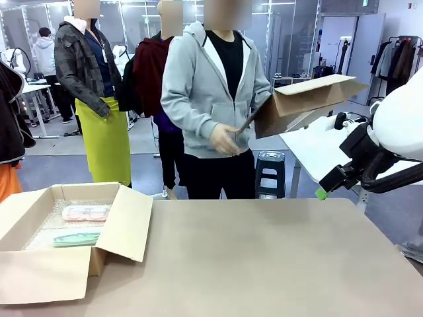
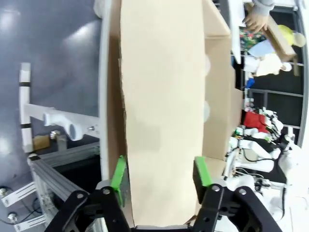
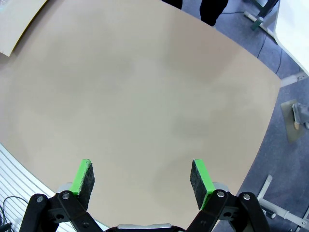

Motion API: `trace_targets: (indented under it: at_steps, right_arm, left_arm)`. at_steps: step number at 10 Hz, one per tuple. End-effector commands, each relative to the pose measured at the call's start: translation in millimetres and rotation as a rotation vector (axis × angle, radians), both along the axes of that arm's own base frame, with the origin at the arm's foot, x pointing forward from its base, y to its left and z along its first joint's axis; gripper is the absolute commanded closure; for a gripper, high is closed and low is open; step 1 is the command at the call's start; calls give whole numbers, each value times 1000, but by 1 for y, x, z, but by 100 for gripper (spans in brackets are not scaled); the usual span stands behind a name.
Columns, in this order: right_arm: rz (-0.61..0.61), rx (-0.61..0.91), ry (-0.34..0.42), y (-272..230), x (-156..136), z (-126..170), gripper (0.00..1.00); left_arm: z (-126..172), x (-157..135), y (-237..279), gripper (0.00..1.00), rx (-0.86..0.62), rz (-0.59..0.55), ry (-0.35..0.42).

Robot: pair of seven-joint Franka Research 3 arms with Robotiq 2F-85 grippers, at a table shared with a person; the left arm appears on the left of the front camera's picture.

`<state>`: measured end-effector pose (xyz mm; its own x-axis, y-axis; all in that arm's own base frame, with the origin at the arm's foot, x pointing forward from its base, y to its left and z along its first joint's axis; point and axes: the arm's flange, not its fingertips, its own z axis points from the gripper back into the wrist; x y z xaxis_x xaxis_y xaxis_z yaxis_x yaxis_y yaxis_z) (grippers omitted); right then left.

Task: Pack the glasses set securely to prepare it for shipping.
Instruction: Position the Package Box on the left side of the table.

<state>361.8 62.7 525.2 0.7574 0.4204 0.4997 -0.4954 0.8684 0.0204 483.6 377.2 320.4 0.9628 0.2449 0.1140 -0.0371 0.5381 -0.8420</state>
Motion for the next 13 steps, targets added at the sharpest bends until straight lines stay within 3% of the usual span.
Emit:
trace_targets:
  at_steps: [1, 3, 4, 5, 12, 13]
  right_arm:
    - [-12, -5, 10, 2, 0, 3, 0]
    - [-12, -5, 10, 2, 0, 3, 0]
    - [-12, -5, 10, 2, 0, 3, 0]
    - [-12, -5, 10, 2, 0, 3, 0]
    - [-12, -5, 10, 2, 0, 3, 0]
    - [-12, -5, 10, 2, 0, 3, 0]
  left_arm:
    - [12, -16, 4, 16, 136, 16, -40]
    - [41, -25, 12, 0, 262, 8, -123]
    - [54, -31, 12, 0, 282, 18, -154]
    - [33, -9, 24, 0, 192, 8, -70]
    - [26, -7, 21, 3, 205, -3, -76]
    - [57, 25, 18, 0, 222, 2, -212]
